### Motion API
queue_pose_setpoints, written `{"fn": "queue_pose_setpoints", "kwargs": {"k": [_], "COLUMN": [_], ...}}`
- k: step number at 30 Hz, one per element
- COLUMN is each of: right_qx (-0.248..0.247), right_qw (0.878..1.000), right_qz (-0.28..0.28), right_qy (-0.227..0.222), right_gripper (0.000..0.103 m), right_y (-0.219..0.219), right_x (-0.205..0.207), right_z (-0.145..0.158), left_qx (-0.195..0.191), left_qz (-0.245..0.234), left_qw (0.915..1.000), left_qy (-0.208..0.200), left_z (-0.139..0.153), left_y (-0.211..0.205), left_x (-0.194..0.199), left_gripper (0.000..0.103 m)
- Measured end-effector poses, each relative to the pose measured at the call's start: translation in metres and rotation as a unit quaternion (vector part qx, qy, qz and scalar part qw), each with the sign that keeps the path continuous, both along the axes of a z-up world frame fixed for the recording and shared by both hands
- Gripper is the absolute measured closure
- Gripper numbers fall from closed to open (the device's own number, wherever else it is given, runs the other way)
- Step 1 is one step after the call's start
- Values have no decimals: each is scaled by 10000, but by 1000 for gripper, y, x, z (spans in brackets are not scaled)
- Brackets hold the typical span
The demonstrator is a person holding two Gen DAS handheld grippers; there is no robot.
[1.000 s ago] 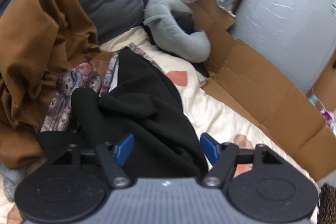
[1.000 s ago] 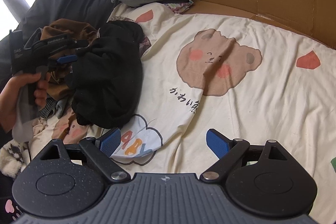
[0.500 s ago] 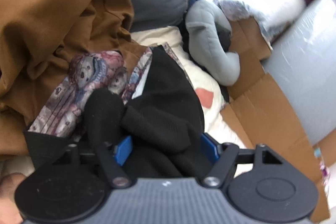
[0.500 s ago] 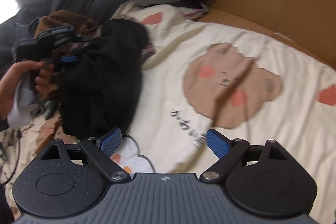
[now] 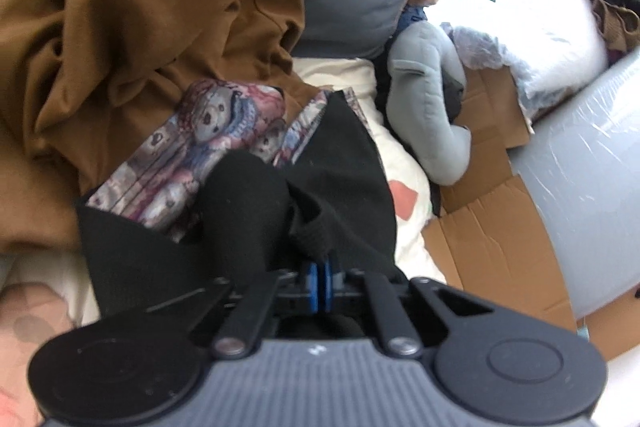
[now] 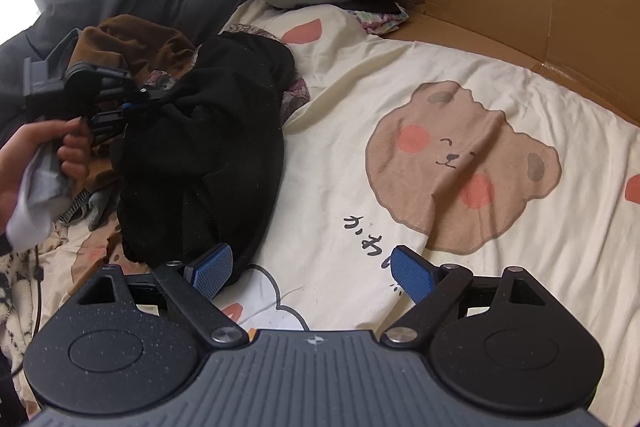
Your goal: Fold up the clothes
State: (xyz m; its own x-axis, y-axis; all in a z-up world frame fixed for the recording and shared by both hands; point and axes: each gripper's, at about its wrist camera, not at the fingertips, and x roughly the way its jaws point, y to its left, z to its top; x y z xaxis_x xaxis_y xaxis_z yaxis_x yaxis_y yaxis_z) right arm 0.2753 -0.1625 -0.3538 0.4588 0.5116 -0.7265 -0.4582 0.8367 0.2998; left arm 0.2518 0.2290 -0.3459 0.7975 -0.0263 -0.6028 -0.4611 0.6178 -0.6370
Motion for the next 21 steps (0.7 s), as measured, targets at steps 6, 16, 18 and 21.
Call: {"fn": "queue_pose_setpoints", "kwargs": {"k": [6,16,18,21], "right_qx": [17,295,364,503], "right_qw": [9999,9992,9990,9983], "right_qz": [-95,-216,-235,-293], "right_qy": [-106,-175,-138,-56], "right_gripper": [13,14,15,18], "right_y": [-4,-16,-19,-23], "right_x": [-2,-2,-1,1], "right_z": [4,17,19,25], "left_qx": [384,336,291,266], "left_qz": [-524,-1270,-1446,-1745], "left_qw": [9978,9911,9889,9842], "left_qy": [-150,-217,-198,-164], "left_z": [20,26,24,20], "left_y": [-26,-72,-83,-101], "left_x": [-14,-21,-24,-30], "left_gripper": [100,101,101,101]}}
